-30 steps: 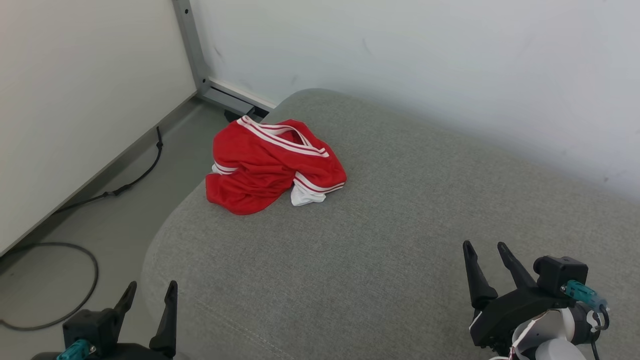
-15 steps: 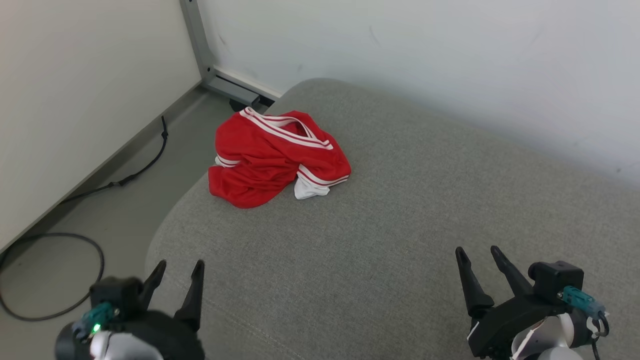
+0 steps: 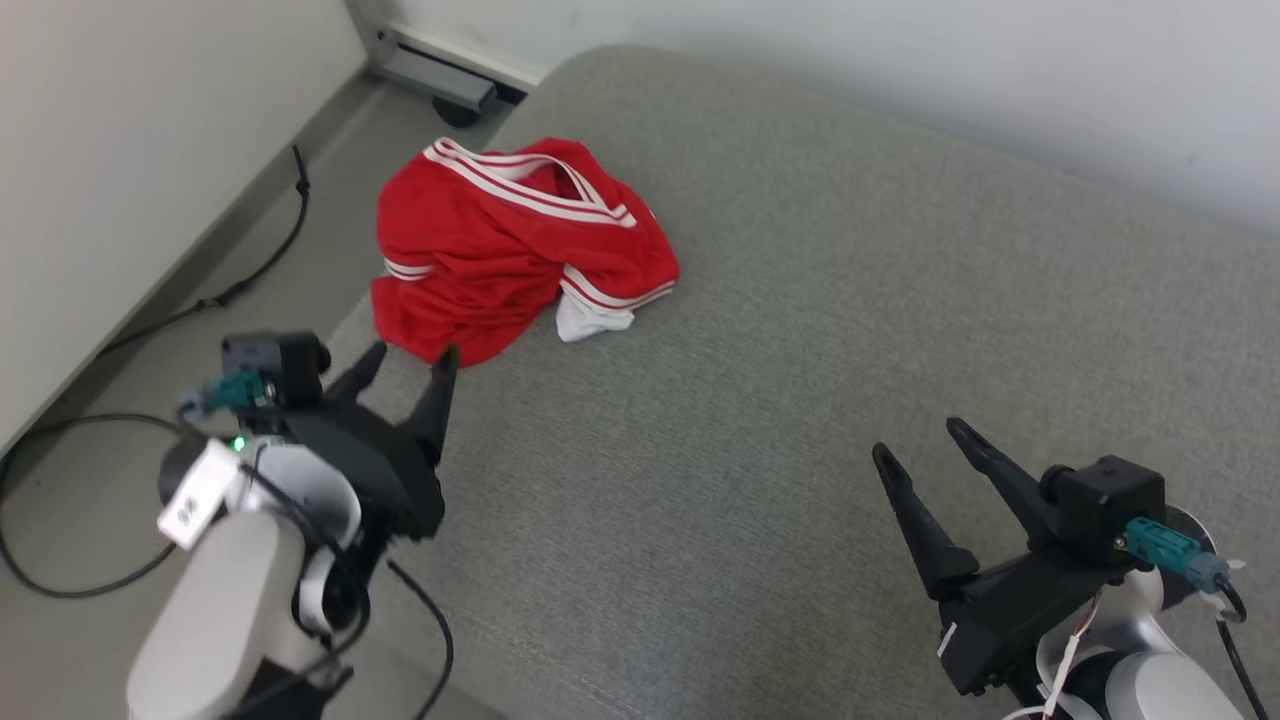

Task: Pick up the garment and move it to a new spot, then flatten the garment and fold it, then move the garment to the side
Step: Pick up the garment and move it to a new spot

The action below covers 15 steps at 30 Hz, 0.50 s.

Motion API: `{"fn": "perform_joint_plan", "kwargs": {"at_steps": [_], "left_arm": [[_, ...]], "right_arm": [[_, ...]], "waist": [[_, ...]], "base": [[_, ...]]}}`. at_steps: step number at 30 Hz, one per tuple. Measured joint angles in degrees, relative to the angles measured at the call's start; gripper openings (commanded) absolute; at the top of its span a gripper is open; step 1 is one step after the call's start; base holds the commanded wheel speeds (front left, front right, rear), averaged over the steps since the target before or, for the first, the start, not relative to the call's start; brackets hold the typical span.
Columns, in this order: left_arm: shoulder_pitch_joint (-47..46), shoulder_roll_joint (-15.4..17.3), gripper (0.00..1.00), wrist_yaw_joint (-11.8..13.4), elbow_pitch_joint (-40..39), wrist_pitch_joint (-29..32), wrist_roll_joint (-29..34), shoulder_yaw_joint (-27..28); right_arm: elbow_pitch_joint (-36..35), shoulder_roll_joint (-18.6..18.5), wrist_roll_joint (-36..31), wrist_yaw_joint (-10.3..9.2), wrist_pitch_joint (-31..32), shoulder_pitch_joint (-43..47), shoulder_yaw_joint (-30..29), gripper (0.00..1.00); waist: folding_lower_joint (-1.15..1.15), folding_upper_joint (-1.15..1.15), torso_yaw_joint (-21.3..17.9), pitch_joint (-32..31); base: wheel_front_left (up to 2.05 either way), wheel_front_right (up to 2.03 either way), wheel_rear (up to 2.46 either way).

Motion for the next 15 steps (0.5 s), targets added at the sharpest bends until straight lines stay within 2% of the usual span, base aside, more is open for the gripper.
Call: {"fn": "perform_joint_plan", "kwargs": {"at_steps": [8, 15], "left_arm": [[-10.0, 0.4, 1.0, -1.8, 9.0, 3.5, -0.6, 1.1], [-16.3, 4.8, 1.0, -1.0, 14.7, 6.0, 2.0, 1.3]], "right_arm": [[-7.8, -1.1, -0.8, 0.49, 4.8, -1.9, 1.5, 1.0], [-12.9, -2.2, -1.5, 0.13, 8.1, -2.7, 0.7, 1.0]], "waist": [[0.0, 0.0, -4.6, 5.5], [0.0, 0.0, -9.4, 10.7]], "base": [[0.0, 0.0, 0.0], [0.0, 0.0, 0.0]]}}
